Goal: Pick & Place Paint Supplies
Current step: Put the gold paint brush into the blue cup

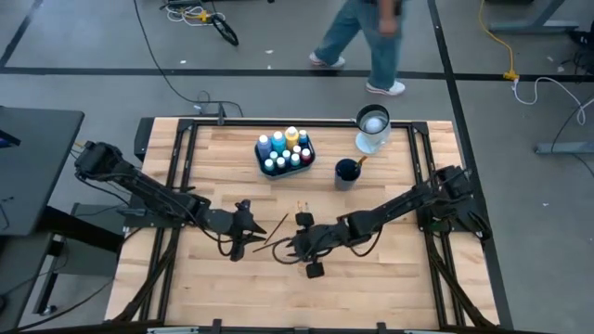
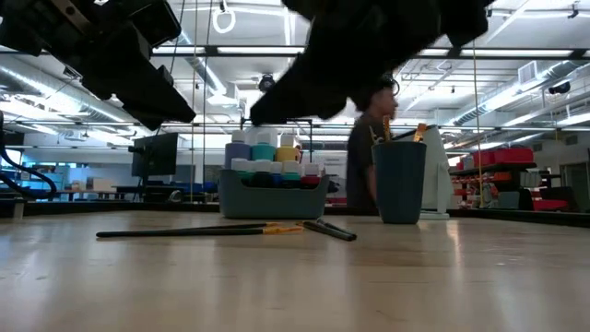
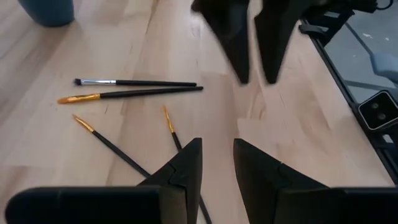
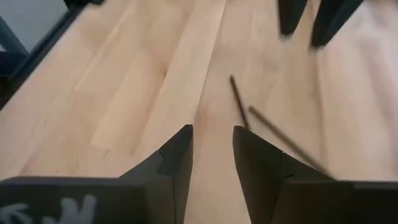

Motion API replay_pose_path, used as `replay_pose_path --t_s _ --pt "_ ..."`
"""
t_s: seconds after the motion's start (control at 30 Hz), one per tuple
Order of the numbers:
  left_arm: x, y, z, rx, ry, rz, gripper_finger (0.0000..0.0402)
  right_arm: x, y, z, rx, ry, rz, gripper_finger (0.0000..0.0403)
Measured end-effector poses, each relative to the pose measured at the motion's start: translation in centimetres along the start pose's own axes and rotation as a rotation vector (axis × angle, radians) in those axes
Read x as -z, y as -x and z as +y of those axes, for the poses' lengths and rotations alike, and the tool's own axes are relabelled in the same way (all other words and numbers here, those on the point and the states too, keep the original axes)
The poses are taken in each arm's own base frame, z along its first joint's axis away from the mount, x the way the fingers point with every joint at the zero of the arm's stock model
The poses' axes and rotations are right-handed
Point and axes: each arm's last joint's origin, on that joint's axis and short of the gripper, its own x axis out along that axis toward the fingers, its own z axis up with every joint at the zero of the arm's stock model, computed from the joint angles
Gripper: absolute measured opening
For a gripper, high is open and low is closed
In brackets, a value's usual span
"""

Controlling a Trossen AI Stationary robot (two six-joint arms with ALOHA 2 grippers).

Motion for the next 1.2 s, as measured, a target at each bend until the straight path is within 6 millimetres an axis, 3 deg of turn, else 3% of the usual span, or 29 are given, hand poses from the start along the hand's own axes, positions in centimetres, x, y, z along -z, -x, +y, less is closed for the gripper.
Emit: replay_pose_path --t_s 0.3,0.53,0.7,1.03,1.2 --pt "0.0 0.0 0.0 0.000 0.000 0.000 0.0100 3.1 -2.4 -0.2 0.060 -0.009 0.128 0.0123" --pt "0.0 0.0 0.0 0.001 -0.001 0.000 0.0100 3.9 -2.6 -1.4 0.169 -0.019 0.184 0.0154" --pt "0.0 0.0 0.0 0.001 -0.001 0.000 0.0100 5.0 -2.6 -3.0 0.185 -0.128 0.283 0.0163" --pt "0.0 0.0 0.0 0.000 -0.001 -0.001 0.0100 6.1 -3.3 -4.1 0.165 -0.147 0.326 0.0143" --pt "0.0 0.0 0.0 -0.001 -0.001 -0.001 0.0100 6.1 -3.2 -4.1 0.149 -0.116 0.336 0.0096"
